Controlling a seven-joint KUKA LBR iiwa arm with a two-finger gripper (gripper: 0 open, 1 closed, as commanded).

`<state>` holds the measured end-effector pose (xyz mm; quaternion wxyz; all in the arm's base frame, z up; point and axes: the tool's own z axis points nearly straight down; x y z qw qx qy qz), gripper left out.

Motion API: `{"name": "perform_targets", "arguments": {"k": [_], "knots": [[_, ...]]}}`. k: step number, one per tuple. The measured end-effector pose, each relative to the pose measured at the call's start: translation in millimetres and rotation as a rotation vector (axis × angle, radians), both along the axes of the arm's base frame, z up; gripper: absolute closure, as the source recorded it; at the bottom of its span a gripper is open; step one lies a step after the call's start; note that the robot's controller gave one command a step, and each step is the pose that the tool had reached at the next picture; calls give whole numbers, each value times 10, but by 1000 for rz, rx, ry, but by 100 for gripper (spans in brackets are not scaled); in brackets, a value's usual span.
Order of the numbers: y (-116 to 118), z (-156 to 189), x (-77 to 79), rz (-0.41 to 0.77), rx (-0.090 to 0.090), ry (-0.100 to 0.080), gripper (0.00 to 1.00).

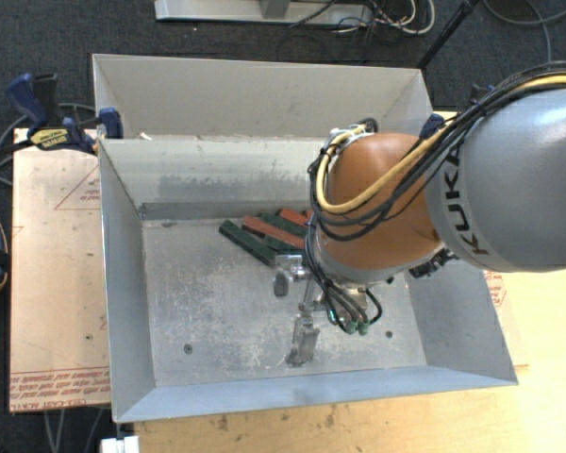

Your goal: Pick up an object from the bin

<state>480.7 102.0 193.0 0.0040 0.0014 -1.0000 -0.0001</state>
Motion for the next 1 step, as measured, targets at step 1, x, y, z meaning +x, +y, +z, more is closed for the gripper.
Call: {"name": "perform_targets", "arguments": {"k": [1], "knots": [[157, 44, 557, -148, 1, -12, 0]]}}
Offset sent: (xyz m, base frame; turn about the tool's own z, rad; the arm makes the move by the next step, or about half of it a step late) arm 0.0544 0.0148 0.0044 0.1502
